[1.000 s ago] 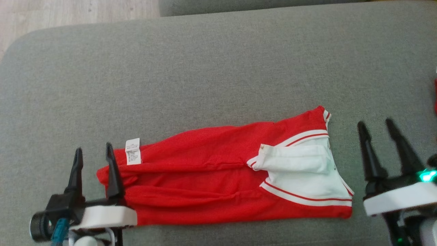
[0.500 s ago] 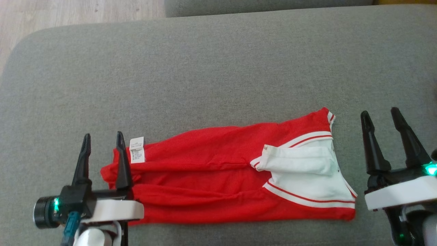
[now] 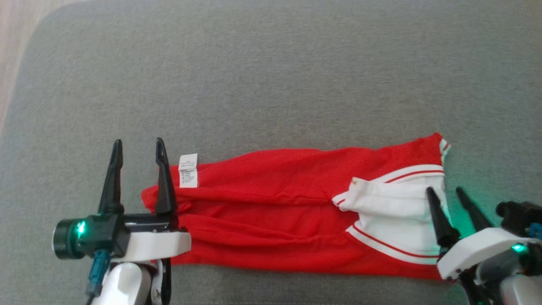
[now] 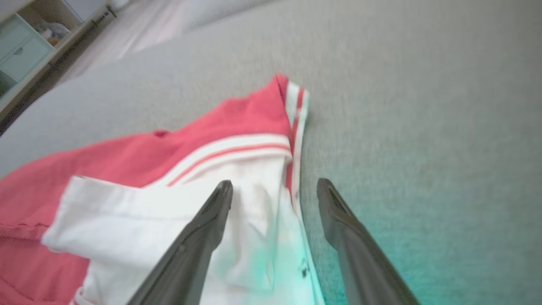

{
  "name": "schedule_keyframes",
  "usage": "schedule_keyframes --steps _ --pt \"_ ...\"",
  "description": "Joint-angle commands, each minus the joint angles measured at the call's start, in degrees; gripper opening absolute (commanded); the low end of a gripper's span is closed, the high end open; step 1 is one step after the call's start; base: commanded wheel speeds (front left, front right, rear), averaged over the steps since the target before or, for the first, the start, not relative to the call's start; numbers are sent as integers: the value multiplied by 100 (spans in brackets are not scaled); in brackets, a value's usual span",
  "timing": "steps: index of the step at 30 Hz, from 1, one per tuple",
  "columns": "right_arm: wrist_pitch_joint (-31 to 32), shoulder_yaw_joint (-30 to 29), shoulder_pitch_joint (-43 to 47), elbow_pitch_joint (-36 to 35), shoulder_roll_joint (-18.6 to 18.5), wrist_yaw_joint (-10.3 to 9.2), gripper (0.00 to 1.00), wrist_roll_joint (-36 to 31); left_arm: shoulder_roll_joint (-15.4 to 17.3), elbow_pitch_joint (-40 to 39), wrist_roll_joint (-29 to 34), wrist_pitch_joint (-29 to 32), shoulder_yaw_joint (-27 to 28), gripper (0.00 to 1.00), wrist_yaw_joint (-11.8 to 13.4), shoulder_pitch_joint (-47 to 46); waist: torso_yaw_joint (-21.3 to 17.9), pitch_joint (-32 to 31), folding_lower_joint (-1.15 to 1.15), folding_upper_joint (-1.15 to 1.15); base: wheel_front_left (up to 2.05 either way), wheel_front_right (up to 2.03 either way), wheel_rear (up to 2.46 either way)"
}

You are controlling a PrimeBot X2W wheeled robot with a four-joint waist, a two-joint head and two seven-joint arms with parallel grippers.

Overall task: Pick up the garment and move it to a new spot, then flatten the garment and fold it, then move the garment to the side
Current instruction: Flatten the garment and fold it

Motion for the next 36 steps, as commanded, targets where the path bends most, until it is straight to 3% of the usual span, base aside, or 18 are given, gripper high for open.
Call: schedule_keyframes --steps 1,6,9,10,11,12,20,30,33,36 --pt "37 210 -339 165 -162 -4 100 159 13 -98 4 -79 174 100 -14 -197 132 92 -1 0 0 0 0" --pt "636 472 -540 1185 -190 -4 100 460 -53 -2 -18 -199 174 100 -26 -222 249 105 -1 0 0 0 0" --pt "952 592 -551 1327 -202 -4 100 587 -64 16 -29 -228 185 100 -28 -216 271 107 -1 0 0 0 0" --pt "1106 635 -537 1336 -181 -4 70 702 -65 24 -30 -240 189 100 -29 -214 277 108 -1 0 0 0 0" --pt "1225 682 -522 1296 -194 -4 7 762 -64 30 -29 -249 197 100 -23 -213 276 110 -1 0 0 0 0" --pt "1311 716 -503 1220 -212 -4 0 803 -64 34 -28 -258 207 100 -17 -212 271 112 -1 0 0 0 0" --pt "1204 392 -355 16 -325 -4 0 729 -8 2 -39 -281 274 100 28 -159 92 42 -1 0 0 0 0" --pt "1290 -1389 -92 -818 -394 -4 0 375 65 -69 -69 -214 276 100 60 -89 -200 -110 -1 0 0 0 0" --pt "1527 -1453 -134 -1126 -320 -4 0 288 82 -68 -84 -197 275 100 61 -83 -278 -147 -1 0 0 0 0" --pt "1797 -1161 -244 -1532 -194 -4 0 328 96 -66 -97 -165 254 100 48 -91 -320 -173 -1 0 0 0 0"
